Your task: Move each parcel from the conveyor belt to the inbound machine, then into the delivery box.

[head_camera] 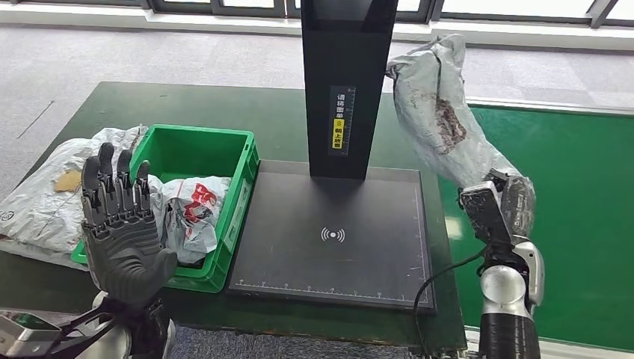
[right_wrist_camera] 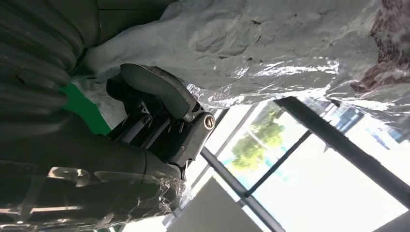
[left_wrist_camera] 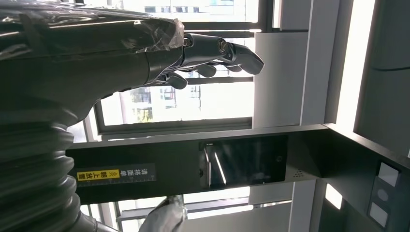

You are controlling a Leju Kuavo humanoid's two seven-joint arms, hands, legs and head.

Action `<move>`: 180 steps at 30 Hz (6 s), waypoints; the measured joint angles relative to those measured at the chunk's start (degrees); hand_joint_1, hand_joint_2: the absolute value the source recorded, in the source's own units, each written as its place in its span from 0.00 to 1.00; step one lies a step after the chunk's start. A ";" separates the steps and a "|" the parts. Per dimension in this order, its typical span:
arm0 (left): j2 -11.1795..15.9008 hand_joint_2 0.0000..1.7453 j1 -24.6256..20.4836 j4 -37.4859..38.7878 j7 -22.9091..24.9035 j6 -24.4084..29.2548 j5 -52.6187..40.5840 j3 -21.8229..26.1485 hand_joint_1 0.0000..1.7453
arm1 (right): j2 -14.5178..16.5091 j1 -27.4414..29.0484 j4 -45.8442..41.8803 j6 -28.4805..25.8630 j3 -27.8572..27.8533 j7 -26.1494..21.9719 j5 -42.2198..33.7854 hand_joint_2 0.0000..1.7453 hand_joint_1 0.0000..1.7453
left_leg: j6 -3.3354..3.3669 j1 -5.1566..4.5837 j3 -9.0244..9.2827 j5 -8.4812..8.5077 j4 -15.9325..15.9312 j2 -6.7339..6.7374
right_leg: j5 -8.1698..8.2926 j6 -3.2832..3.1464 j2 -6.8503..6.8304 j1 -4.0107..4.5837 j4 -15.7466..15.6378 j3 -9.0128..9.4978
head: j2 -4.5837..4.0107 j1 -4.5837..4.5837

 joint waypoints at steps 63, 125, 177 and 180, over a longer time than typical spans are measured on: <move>1.15 1.00 -2.77 5.90 -0.49 4.72 2.00 -2.99 0.00 | 2.33 -3.11 21.18 16.33 31.45 -14.37 -28.56 0.00 0.00 | -0.03 0.02 -0.02 0.00 0.00 0.01 | 0.00 -0.01 0.00 0.02 -0.01 -0.04 | 0.00 0.01; -4.82 1.00 -38.11 79.73 31.72 16.88 -51.52 -27.88 0.00 | 5.71 -0.53 -1.37 -32.64 -3.74 -4.41 4.79 0.00 0.00 | 0.09 -0.07 -0.04 0.15 0.06 0.01 | 0.24 0.16 0.03 -0.08 -0.04 -0.04 | 0.00 0.01; -3.46 1.00 -28.61 50.40 27.39 54.44 -73.74 -17.20 1.00 | 3.43 2.41 0.42 -29.90 -8.24 -2.96 3.54 0.00 0.00 | 0.06 -0.06 -0.06 0.11 0.04 0.33 | 0.25 0.14 0.35 -0.08 -0.01 -0.19 | 0.00 0.02; -3.63 1.00 -25.39 38.44 24.54 54.48 -72.78 -7.83 1.00 | 3.41 2.49 0.40 -29.86 -8.24 -3.04 3.23 0.00 0.00 | 0.05 -0.03 -0.03 0.09 0.00 0.43 | 0.24 0.12 0.45 -0.04 0.00 -0.19 | 0.00 0.01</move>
